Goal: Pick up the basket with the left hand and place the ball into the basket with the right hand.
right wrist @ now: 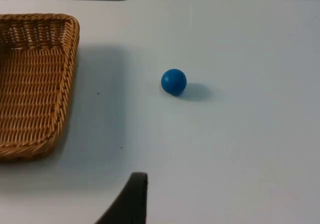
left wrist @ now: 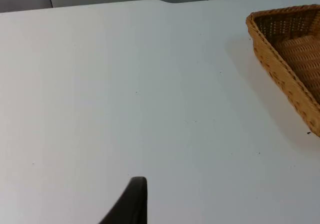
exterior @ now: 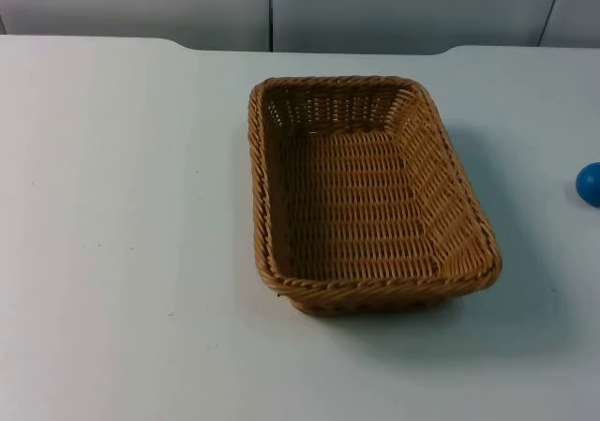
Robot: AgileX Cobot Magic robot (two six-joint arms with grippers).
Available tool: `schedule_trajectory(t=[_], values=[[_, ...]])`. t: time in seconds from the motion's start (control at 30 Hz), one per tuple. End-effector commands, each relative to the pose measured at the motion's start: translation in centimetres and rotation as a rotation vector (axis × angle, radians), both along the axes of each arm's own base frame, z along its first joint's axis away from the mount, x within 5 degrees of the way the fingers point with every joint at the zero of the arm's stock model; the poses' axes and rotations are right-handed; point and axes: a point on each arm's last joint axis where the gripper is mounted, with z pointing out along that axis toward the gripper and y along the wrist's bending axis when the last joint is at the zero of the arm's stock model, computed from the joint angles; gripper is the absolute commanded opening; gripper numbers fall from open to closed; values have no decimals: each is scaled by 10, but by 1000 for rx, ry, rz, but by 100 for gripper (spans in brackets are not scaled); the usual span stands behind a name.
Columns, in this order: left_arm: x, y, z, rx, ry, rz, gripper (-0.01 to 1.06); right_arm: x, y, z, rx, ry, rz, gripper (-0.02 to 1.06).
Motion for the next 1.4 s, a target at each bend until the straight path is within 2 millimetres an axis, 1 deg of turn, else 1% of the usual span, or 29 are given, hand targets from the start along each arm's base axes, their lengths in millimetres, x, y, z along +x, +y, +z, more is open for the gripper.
schedule_trajectory(t=[0.0, 0.17, 0.27, 0.37, 0.47, 0.53, 0.57, 0.7, 0.73, 0.87, 0.9, 1.1, 1.13, 1.27, 1.3, 1.37], values=[[0, 0, 0, -12, -11, 4, 105, 0, 0, -1, -4, -6, -5, 104], [0, -3, 3, -82, -20, 3, 105, 0, 0, -1, -4, -6, -5, 104], [-2, -4, 9, -133, -37, 13, 105, 0, 0, -1, -4, -6, -5, 104], [1, -6, 14, -150, -11, 3, 105, 0, 0, -1, -4, -6, -5, 104], [14, -9, 25, -158, 35, -13, 105, 0, 0, -1, -4, -6, -5, 104], [16, -9, 27, -161, 40, -13, 105, 0, 0, -1, -4, -6, -5, 104], [23, -9, 33, -165, 30, -7, 105, 0, 0, -1, -4, -6, -5, 104], [47, -10, 45, -165, 61, 0, 105, 0, 0, -1, -4, -6, -5, 104], [47, -10, 45, -165, 61, 0, 105, 0, 0, -1, -4, -6, -5, 104], [76, -17, 54, -154, 90, -67, 105, 0, 0, -1, -4, -6, -5, 104], [76, -17, 54, -154, 90, -67, 105, 0, 0, -1, -4, -6, -5, 104], [120, -23, 66, -151, 112, -127, 99, 0, 0, -1, -4, -6, -5, 104], [120, -23, 66, -151, 112, -127, 99, 0, 0, -1, -4, -6, -5, 104], [150, -27, 66, -125, 127, -172, 99, 0, 0, -1, -4, -6, -5, 104], [150, -27, 66, -125, 127, -172, 99, 0, 0, -1, -4, -6, -5, 104], [167, -31, 60, -147, 149, -193, 99, 0, 0, -1, -6, -6, -6, 104]])
